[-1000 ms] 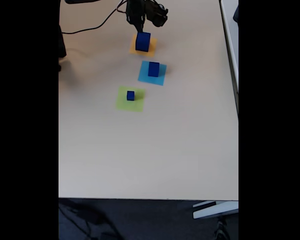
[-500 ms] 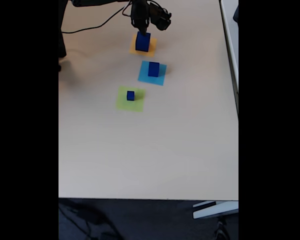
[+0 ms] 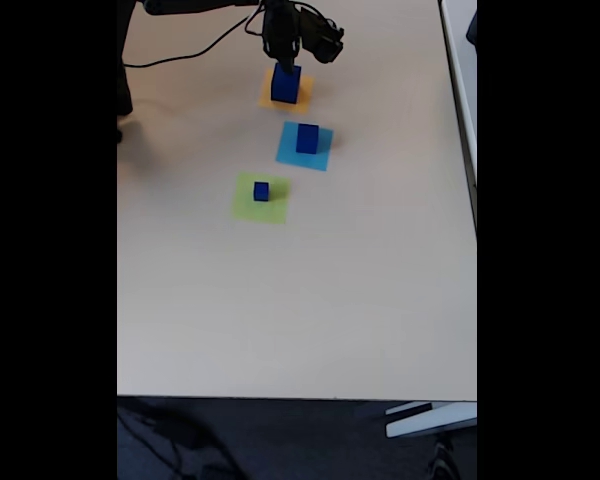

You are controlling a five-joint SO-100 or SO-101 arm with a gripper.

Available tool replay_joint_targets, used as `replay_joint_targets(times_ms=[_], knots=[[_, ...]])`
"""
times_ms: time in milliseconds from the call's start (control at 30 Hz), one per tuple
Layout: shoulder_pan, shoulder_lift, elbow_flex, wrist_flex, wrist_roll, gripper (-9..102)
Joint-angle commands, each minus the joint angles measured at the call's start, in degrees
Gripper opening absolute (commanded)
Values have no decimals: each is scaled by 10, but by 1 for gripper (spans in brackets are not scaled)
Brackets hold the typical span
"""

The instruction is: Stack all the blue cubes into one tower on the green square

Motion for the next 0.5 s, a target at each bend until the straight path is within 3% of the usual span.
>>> replay_joint_targets(times_ms=[0,467], knots=[[4,4,-25,-4,-4,1],[4,4,-14,-2,-1,4]])
